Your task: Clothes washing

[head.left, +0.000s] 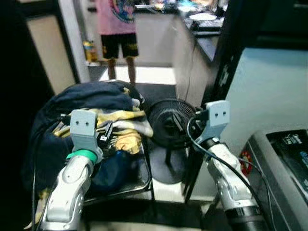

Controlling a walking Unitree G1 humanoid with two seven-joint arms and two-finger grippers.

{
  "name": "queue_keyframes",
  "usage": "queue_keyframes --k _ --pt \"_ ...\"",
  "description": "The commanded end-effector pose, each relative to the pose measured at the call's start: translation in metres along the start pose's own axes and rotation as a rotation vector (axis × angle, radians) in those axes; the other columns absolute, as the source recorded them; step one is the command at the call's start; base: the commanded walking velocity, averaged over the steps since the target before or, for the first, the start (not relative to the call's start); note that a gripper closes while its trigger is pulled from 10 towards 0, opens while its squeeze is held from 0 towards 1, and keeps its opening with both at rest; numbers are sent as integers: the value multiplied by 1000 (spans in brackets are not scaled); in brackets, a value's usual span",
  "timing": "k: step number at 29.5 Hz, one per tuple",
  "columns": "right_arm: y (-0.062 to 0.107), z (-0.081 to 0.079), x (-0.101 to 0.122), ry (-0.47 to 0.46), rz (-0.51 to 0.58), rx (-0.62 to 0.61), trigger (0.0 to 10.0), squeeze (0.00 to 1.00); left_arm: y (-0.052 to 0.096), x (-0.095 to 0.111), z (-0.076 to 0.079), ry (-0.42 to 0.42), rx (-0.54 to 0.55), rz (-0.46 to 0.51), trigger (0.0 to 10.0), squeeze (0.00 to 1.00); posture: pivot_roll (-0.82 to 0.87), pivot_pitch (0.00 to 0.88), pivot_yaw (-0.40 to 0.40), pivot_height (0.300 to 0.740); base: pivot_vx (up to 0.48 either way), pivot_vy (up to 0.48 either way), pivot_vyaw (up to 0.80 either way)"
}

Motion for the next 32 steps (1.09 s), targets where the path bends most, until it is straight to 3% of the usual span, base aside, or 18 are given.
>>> queue_keyframes --k 1,19,32 --pt "-1 -4 -1 -24 -2 6 10000 0 3 -5 -9 -10 28 -26 10000 0 10 51 1 740 0 0 556" --pt "-1 -5 -1 -51 -10 8 10000 0 5 -4 -8 14 38 -23 10000 0 6 70 -4 740 0 453 31" --pt "-2 -6 1 -44 -17 15 10000 0 5 -3 -11 26 74 -11 10000 0 -1 76 -1 740 0 0 0"
Point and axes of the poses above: a point about 5 cm out from each wrist's last joint towards the gripper, its own y axis pointing back from the gripper into the wrist, its own x axis along the axis of the wrist's last joint, z = x × y, the point moved 4 cm from there along -y, pointing out of the wrist towards the gripper, and after that the axes turned 4 degrees about y, right-handed, at the moved point
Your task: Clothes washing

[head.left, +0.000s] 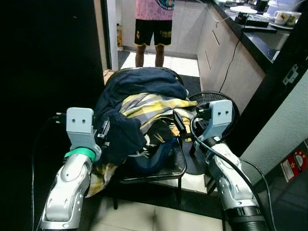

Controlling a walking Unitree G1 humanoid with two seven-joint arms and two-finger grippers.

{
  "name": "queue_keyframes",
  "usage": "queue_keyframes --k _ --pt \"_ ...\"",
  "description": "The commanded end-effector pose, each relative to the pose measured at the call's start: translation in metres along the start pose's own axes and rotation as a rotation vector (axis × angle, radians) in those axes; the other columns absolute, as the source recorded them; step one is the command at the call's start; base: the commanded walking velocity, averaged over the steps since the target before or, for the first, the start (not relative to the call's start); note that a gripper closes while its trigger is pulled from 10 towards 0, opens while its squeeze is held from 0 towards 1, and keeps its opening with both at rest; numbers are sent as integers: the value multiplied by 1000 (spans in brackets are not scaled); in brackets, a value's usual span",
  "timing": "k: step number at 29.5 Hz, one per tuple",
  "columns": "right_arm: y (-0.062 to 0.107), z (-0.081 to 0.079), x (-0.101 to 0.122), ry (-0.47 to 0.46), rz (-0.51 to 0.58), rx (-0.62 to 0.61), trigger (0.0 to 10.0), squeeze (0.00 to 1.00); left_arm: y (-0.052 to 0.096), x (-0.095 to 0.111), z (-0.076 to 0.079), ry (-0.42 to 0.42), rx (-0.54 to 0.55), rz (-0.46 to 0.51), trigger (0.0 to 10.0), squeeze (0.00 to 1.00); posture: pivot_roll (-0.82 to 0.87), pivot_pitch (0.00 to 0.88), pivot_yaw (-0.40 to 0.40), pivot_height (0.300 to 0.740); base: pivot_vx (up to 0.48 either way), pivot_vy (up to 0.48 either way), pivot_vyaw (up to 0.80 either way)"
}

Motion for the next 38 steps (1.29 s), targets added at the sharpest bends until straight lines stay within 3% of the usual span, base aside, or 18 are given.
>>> queue_keyframes --k 1,16,26,31,34,38 --pt "2 5 -3 12 -19 -9 10000 0 1 -4 4 -1 -12 -12 10000 0 1 75 -3 740 0 0 0" --pt "2 3 -5 16 -28 -8 10000 0 0 -2 7 -3 -29 -6 10000 0 -3 76 0 740 0 0 0" --pt "3 3 -5 18 -30 -5 10000 0 -1 2 10 4 -45 14 10000 0 -3 75 -2 740 344 0 0" --pt "2 -1 -5 80 -32 22 10000 0 -2 3 13 -6 -52 15 10000 0 -2 76 3 740 412 0 480" --pt "2 0 -9 22 -50 2 10000 0 -3 2 13 -10 -56 12 10000 0 0 75 5 740 409 0 267" --pt "3 1 -9 23 -44 -9 10000 0 -4 3 13 -13 -61 10 10000 0 0 79 9 740 406 0 0"
Point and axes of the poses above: a point about 5 cm out from each wrist's last joint towards the gripper, its own y axis pointing back from the gripper into the wrist, its own x axis along the axis of the wrist's last joint, z = x × y, the point moved 4 cm from there along -y, pointing out of the wrist towards the gripper, and after that the axes turned 4 degrees about y, right-handed, at the moved point
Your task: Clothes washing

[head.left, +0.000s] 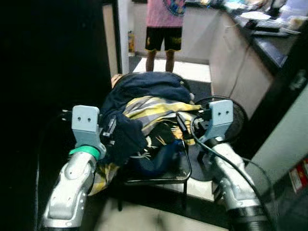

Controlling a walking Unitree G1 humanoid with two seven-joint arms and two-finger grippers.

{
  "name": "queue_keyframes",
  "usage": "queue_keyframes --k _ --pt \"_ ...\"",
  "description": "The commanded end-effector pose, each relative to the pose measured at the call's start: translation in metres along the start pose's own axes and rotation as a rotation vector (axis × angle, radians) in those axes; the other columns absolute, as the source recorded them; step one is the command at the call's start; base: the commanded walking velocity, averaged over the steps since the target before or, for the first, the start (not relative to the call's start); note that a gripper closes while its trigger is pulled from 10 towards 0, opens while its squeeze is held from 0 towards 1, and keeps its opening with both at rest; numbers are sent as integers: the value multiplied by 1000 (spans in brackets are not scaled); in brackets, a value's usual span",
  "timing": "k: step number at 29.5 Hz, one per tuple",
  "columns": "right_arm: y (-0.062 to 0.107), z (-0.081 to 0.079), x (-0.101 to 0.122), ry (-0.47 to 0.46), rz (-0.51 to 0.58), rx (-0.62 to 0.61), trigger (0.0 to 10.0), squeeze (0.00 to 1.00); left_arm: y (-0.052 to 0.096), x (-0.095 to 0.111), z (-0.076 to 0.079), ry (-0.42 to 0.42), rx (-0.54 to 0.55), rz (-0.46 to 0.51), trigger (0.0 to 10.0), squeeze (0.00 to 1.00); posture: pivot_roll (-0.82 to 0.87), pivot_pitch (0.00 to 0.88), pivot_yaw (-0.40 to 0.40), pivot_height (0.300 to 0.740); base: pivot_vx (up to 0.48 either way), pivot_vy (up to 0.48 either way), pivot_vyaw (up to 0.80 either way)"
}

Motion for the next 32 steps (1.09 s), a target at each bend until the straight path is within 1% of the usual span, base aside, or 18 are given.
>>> queue_keyframes --k 1,6,8,10,15,24,25,32 --pt "4 11 -3 10 -11 -33 10000 0 -1 -3 5 -3 -22 -10 10000 0 0 79 9 740 405 0 0" --pt "5 11 -2 16 -1 -30 10000 0 -2 -3 5 -3 -26 -12 10000 0 0 78 10 740 407 0 0" --pt "5 11 -2 -16 0 -36 10000 0 -2 -3 5 -3 -27 -13 10000 0 1 78 9 740 407 0 -625" --pt "5 11 -3 -25 -6 -38 10000 0 -2 -3 5 -3 -26 -12 10000 0 1 77 9 740 403 0 -800" --pt "4 11 -3 -11 -11 -35 10000 0 -3 -3 4 -4 -26 -11 10000 0 1 77 6 740 403 0 -690" --pt "4 9 -2 6 -4 -23 10000 0 -2 -4 5 0 -28 -15 10000 0 1 78 3 740 379 0 0" --pt "3 9 -2 6 -4 -20 10000 0 -2 -4 5 10 -24 -15 10000 0 2 77 2 740 0 0 0" --pt "3 7 -1 6 -1 -11 10000 0 -2 -6 5 5 -22 -27 10000 0 1 76 1 740 0 0 0"
Point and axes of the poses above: a point about 5 cm out from each wrist's last joint towards the gripper, its own y axis pointing back from the gripper into the wrist, its own x axis along the axis of the wrist's last joint, z = x × y, the point moved 4 cm from there along -y, pointing out of the wrist towards the gripper, and after that the axes turned 4 degrees about y, right-handed, at the moved point
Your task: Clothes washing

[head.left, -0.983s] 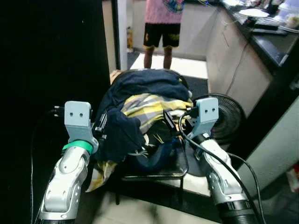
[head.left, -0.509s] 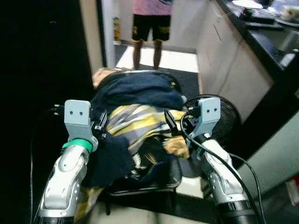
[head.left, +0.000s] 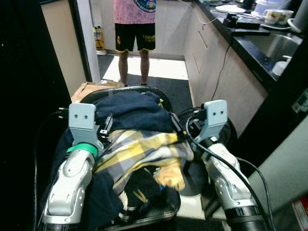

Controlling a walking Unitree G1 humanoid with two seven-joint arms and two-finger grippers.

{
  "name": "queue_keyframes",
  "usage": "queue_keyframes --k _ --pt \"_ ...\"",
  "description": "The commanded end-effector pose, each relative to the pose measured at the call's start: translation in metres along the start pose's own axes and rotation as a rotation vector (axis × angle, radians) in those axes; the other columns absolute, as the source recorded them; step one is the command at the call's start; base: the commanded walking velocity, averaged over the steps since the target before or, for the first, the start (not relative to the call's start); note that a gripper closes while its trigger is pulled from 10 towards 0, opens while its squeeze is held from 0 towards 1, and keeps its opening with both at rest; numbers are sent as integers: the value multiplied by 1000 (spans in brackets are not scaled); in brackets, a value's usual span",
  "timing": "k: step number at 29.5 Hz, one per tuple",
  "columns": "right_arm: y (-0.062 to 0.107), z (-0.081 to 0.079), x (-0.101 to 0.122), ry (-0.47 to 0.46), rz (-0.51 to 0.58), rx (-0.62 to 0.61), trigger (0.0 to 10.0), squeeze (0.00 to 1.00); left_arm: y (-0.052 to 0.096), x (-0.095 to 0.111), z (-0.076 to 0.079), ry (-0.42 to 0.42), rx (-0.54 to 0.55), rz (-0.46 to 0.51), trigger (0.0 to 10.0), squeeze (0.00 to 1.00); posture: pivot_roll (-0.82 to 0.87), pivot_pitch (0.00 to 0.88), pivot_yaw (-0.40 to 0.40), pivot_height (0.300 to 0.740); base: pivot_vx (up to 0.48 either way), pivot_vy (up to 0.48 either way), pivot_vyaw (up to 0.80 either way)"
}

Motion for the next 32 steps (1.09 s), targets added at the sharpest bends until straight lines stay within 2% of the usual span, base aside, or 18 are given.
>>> queue_keyframes --k 1,4,8,9,11,13,14,17,19,20,21,22,23,24,25,26,27,32 --pt "3 2 -5 5 -14 -3 10000 0 2 -6 -2 -7 13 -21 10000 0 -1 75 1 740 0 0 0" --pt "2 1 -2 -1 -1 7 10000 0 1 -11 -8 -60 47 -61 10000 0 1 75 -2 740 0 0 0" --pt "2 0 -1 -9 3 15 10000 0 0 -17 -12 -46 62 -107 10000 0 -1 74 -2 740 0 0 0" --pt "2 -1 -3 -9 -11 25 10000 0 0 -14 -6 -22 21 -115 10000 0 -1 75 -3 740 0 0 0" --pt "2 -1 -3 -9 -11 25 10000 0 0 -14 -6 -22 21 -115 10000 0 -1 75 -3 740 0 0 0" --pt "2 -4 -7 -2 -36 47 10000 0 2 -8 4 6 -49 -123 10000 0 -3 74 -3 740 0 0 0" --pt "1 -5 -9 4 -45 55 10000 0 1 -10 -2 3 -16 -143 10000 1000 -3 72 -6 740 0 0 0" --pt "1 -5 -10 8 -49 59 10000 0 0 -12 -8 0 17 -158 10000 1000 -4 71 -6 740 0 0 0" --pt "-3 -6 -11 15 -56 68 10000 0 -6 -20 -26 2 106 -204 10000 1000 -2 68 -16 740 0 0 0" --pt "-3 -6 -11 15 -56 68 10000 0 -6 -20 -26 2 106 -204 10000 1000 -2 68 -16 740 0 0 0" --pt "-7 -6 -12 20 -60 75 10000 0 -13 -25 -32 -16 125 -233 10000 1000 1 67 -25 740 0 0 0" --pt "-7 -6 -12 20 -60 75 10000 0 -13 -25 -32 -16 125 -233 10000 1000 1 67 -25 740 0 0 0" --pt "-13 -8 -12 28 -64 89 10000 0 -24 -26 -34 -26 127 -248 10000 1000 1 68 -29 740 0 0 0" --pt "-13 -8 -12 28 -64 89 10000 0 -24 -26 -34 -26 127 -248 10000 1000 1 68 -29 740 0 0 0" --pt "-19 -10 -12 33 -65 103 10000 0 -38 -22 -36 -37 131 -249 10000 1000 0 70 -31 740 0 0 0" --pt "-19 -10 -12 33 -65 103 10000 0 -38 -22 -36 -37 131 -249 10000 1000 0 70 -31 740 0 0 0" --pt "-22 -11 -11 35 -65 113 10000 0 -46 -18 -36 -41 134 -247 10000 1000 0 70 -31 740 0 0 0" --pt "-28 -14 -9 45 -65 128 10000 0 -58 -13 -35 -20 131 -266 10000 1000 -5 70 -31 740 0 0 0"
Point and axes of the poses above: a point about 5 cm out from each wrist's last joint towards the gripper, its own y axis pointing back from the gripper into the wrist, its own x axis along the axis of the wrist's last joint, z = x × y, the point moved 4 cm from there along -y, pointing out of the wrist towards the gripper, and after that the axes turned 4 degrees about y, right-handed, at the moved point
